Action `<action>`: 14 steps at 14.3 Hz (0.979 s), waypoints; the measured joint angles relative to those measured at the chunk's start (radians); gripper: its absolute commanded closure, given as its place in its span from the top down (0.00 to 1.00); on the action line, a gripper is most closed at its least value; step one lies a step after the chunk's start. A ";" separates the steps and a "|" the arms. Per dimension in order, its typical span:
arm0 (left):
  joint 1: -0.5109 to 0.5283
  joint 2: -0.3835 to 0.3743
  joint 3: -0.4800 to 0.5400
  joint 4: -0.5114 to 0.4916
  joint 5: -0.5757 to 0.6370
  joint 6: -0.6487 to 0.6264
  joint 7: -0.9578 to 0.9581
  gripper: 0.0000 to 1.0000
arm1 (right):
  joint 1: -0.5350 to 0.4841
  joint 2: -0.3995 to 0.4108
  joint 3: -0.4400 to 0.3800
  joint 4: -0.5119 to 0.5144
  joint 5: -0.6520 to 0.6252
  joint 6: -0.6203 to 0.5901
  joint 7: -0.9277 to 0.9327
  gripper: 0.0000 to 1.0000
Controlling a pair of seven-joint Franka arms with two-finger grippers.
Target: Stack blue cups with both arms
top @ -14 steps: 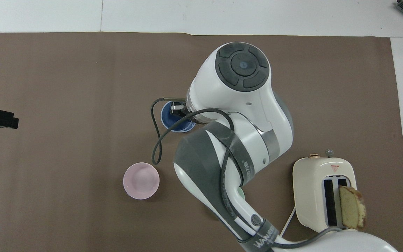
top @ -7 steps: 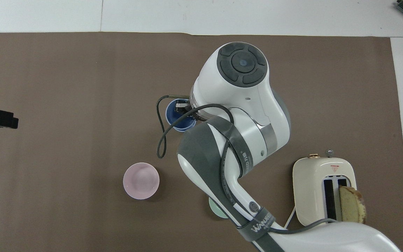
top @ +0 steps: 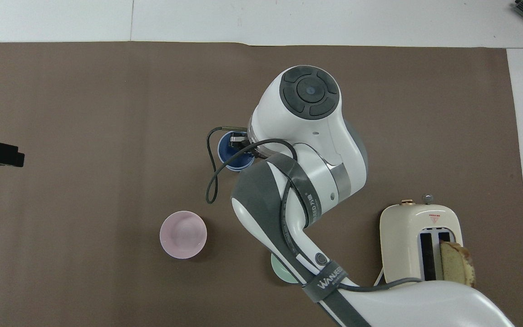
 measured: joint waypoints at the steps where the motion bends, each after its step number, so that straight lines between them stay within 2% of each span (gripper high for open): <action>1: 0.000 0.000 0.000 0.000 0.000 0.000 0.000 1.00 | 0.000 0.003 0.000 -0.003 0.000 0.003 0.000 0.00; 9: -0.001 -0.001 -0.002 -0.002 0.000 -0.009 0.000 1.00 | 0.001 0.030 0.000 -0.013 -0.003 0.025 0.000 0.00; 10: -0.001 -0.001 -0.003 -0.002 0.000 -0.009 0.000 1.00 | 0.001 0.031 0.000 -0.016 -0.003 0.031 0.000 0.06; 11: -0.001 -0.001 -0.004 -0.002 0.000 -0.009 0.000 1.00 | 0.001 0.032 0.000 -0.021 -0.004 0.040 0.000 0.27; 12: -0.001 -0.001 -0.004 -0.002 0.000 -0.009 0.000 1.00 | 0.001 0.032 0.000 -0.026 -0.004 0.047 0.000 0.37; 14: -0.001 -0.001 -0.004 -0.002 0.000 -0.009 0.000 1.00 | 0.001 0.033 0.000 -0.030 -0.004 0.057 0.000 0.43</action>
